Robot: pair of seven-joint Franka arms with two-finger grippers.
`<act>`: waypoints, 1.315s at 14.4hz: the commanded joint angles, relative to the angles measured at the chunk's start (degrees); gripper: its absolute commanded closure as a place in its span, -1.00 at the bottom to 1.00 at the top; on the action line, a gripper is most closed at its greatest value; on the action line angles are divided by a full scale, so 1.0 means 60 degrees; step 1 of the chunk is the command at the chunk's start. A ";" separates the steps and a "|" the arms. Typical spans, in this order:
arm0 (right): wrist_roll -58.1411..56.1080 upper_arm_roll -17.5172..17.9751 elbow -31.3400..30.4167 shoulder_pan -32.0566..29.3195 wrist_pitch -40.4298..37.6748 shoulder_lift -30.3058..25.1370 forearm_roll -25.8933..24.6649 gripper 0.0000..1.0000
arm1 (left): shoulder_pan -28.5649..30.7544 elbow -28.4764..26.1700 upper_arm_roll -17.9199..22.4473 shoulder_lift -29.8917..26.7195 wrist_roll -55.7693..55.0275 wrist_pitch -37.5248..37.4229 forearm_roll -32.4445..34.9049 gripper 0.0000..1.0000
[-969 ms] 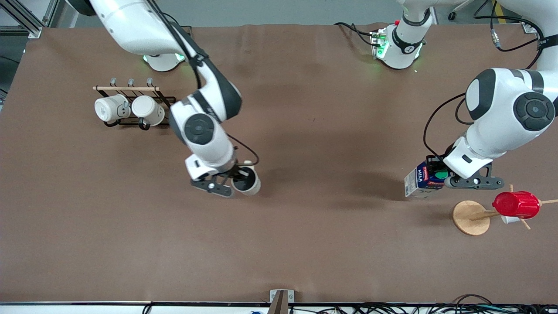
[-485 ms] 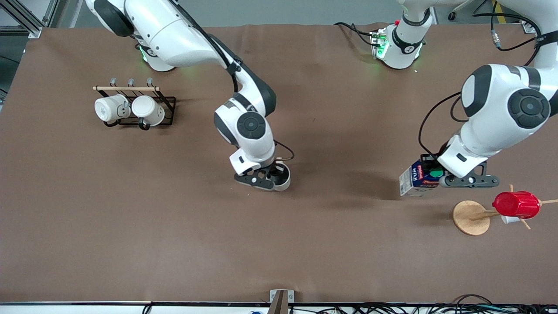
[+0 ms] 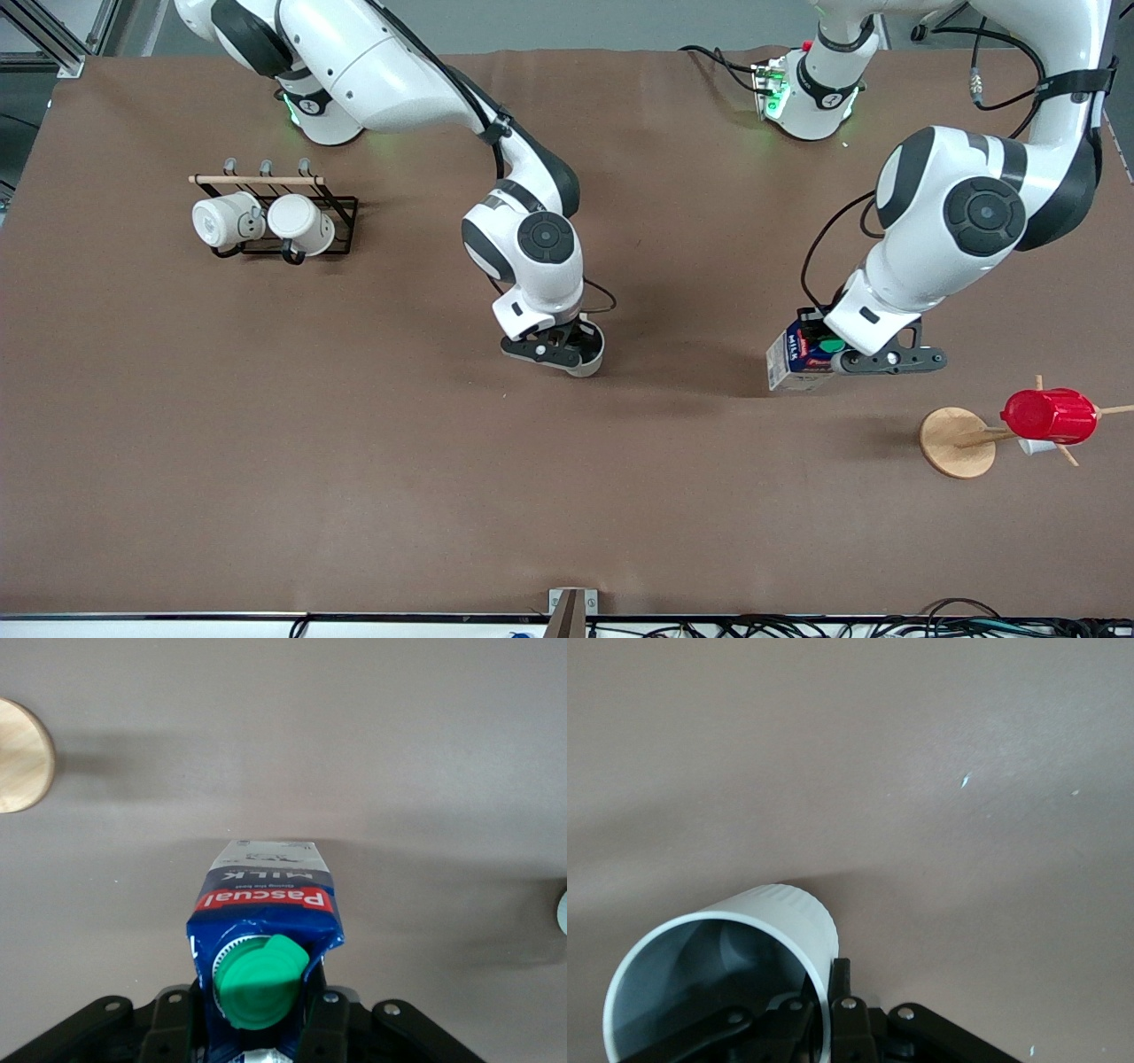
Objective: Place cup and milk on table
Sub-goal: 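Lower the mug, open the right gripper while the left gripper carries the carton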
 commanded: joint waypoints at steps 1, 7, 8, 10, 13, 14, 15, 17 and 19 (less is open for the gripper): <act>0.0192 0.0041 0.0121 -0.0091 -0.0063 0.0048 -0.0399 0.95 | -0.0099 0.0193 0.0021 0.0065 -0.0128 -0.0191 0.0033 0.21; 0.0221 0.0055 0.0121 -0.0149 -0.0137 -0.0054 -0.0356 -1.00 | -0.0377 0.0455 -0.0008 0.0225 -0.0157 -0.0191 0.0018 0.22; 0.0192 0.0055 0.0121 -0.0207 -0.0151 -0.0185 -0.0312 -1.00 | -0.0551 0.0674 -0.0052 0.0357 -0.0244 -0.0191 0.0018 0.22; 0.0163 0.0070 0.0121 -0.0426 -0.0369 -0.0624 -0.0297 -1.00 | -0.0931 0.1041 -0.0067 0.0606 -0.0871 -0.0191 0.0032 0.22; 0.0089 0.0070 0.0033 -0.1259 -0.1859 -0.1983 -0.0312 -1.00 | -0.1256 0.1407 -0.0067 0.0884 -0.1416 -0.0191 0.0047 0.22; 0.0075 0.0070 0.0004 -0.1581 -0.2373 -0.2481 -0.0298 -1.00 | -0.1416 0.1568 -0.0067 0.0973 -0.1519 -0.0191 0.0047 0.22; 0.0002 0.0056 -0.0069 -0.2034 -0.2915 -0.3038 -0.0312 -1.00 | -0.1591 0.1787 -0.0067 0.1177 -0.1708 -0.0191 0.0047 0.22; -0.0741 0.0055 -0.0332 -0.3030 -0.3649 -0.4005 -0.0312 -1.00 | -0.1957 0.2285 -0.0067 0.1587 -0.2191 -0.0191 0.0047 0.22; -0.1605 0.0070 -0.0450 -0.4128 -0.4367 -0.4812 -0.0298 -1.00 | -0.2309 0.2754 -0.0067 0.2099 -0.2732 -0.0191 0.0033 0.23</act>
